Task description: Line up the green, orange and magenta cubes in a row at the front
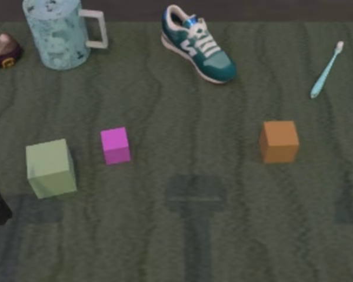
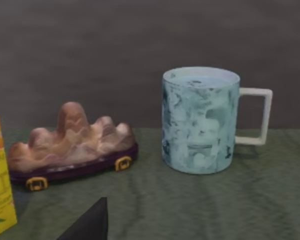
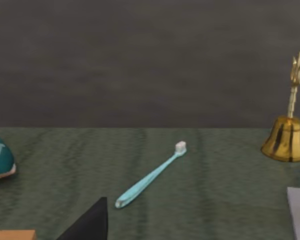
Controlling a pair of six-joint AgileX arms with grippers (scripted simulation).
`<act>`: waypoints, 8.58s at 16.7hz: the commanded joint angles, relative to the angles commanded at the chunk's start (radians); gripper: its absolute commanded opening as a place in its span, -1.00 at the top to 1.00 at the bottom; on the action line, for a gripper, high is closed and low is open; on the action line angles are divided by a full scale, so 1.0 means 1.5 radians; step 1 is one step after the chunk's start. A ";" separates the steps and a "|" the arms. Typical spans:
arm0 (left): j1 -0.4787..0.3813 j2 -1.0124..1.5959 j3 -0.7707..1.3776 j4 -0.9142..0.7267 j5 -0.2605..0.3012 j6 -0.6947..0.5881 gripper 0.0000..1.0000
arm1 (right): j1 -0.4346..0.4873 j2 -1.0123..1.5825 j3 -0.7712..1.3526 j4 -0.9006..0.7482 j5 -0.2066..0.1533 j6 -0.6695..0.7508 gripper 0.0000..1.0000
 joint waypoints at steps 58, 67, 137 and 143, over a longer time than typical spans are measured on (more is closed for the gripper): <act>-0.260 1.529 1.096 -0.614 0.003 0.641 0.06 | 0.000 0.000 0.000 0.000 0.000 0.000 -1.00; -0.260 1.529 1.096 -0.614 0.003 0.641 1.00 | 0.000 0.000 0.000 0.000 0.000 0.000 -1.00; -0.667 1.528 1.192 -0.698 0.009 0.387 -1.00 | 0.000 0.000 0.000 0.000 0.000 0.000 -1.00; -0.665 1.528 1.194 -0.701 0.009 0.388 -1.00 | 0.000 0.000 0.000 0.000 0.000 0.000 -1.00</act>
